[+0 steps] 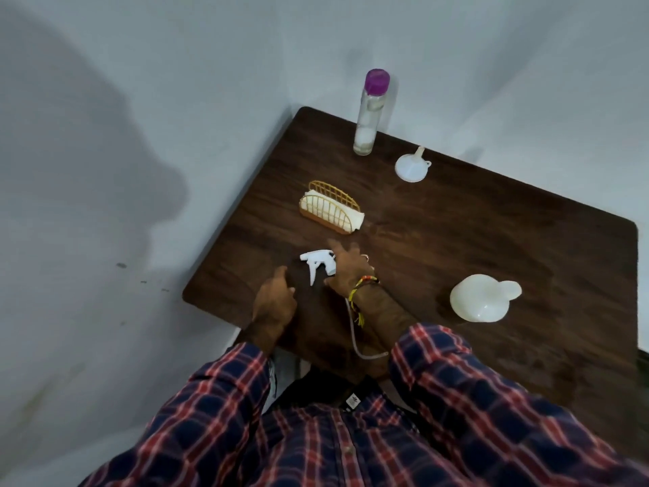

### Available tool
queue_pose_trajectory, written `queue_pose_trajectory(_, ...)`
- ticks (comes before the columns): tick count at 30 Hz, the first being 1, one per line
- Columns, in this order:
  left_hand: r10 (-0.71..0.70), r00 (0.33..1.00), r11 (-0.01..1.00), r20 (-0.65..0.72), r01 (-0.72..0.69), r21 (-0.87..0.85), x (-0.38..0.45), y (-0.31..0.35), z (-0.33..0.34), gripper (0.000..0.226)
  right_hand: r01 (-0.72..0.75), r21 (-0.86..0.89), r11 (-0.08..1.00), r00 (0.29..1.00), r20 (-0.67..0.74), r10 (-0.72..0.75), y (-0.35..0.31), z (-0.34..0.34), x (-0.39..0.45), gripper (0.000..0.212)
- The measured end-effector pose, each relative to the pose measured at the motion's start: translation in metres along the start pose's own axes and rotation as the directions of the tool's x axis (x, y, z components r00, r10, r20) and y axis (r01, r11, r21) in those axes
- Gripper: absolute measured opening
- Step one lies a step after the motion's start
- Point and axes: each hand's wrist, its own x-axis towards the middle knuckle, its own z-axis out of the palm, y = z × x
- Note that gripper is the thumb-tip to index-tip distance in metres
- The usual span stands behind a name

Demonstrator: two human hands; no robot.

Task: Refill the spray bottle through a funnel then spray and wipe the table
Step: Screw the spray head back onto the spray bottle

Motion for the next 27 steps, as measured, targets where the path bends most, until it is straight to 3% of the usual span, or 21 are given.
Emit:
queue_pose_trajectory(2,0.004,0.999,1.0,0.044,-0.003,-0.029,-0.006,-0.007,0.003,0.06,0.008,-0.058,0.998,0.997,0.078,-0.004,-0.002,0.005,0.012,0.097)
queue_pose_trajectory(4,0.008,0.999,0.999,0.052,-0.005,-0.05,-0.009,-0.012,0.005,0.065,0.031,-0.1,0.995,0.996,0.081,-0.023,-0.003,0.011,0.021,0.089)
queue_pose_trajectory(7,0.022,0.999,0.999,0.037,-0.02,-0.04,-0.009,-0.016,0.004,0.065,0.057,-0.088,0.995,0.998,0.001,-0.058,-0.006,0.009,0.022,0.064)
queue_pose_trajectory(10,0.039,0.999,0.997,0.024,-0.037,-0.066,-0.013,-0.011,-0.001,0.06,0.052,-0.036,0.998,0.996,-0.069,-0.055,-0.008,-0.003,0.019,0.065)
queue_pose_trajectory(13,0.116,0.992,0.983,-0.054,-0.123,-0.135,-0.016,0.002,-0.006,0.046,0.067,0.181,0.981,0.964,-0.264,-0.017,-0.012,-0.025,0.008,0.062)
queue_pose_trajectory(17,0.222,0.935,0.922,-0.275,-0.293,-0.253,-0.023,0.038,-0.01,0.033,0.179,0.532,0.828,0.818,-0.548,0.176,-0.007,-0.083,-0.02,0.053)
queue_pose_trajectory(20,0.242,0.903,0.839,-0.354,-0.379,-0.392,-0.031,0.077,-0.012,0.033,0.313,0.654,0.689,0.68,-0.66,0.318,0.022,-0.128,-0.04,0.053)
queue_pose_trajectory(22,0.285,0.905,0.76,-0.317,-0.414,-0.501,-0.036,0.102,-0.01,0.036,0.354,0.706,0.613,0.603,-0.673,0.427,0.052,-0.156,-0.054,0.051)
queue_pose_trajectory(24,0.362,0.9,0.68,-0.245,-0.434,-0.591,-0.043,0.126,-0.006,0.035,0.423,0.775,0.47,0.546,-0.632,0.55,0.086,-0.18,-0.07,0.049)
queue_pose_trajectory(27,0.527,0.839,0.58,-0.134,-0.47,-0.665,-0.061,0.169,0.002,0.028,0.552,0.78,0.296,0.451,-0.578,0.681,0.136,-0.208,-0.103,0.05)
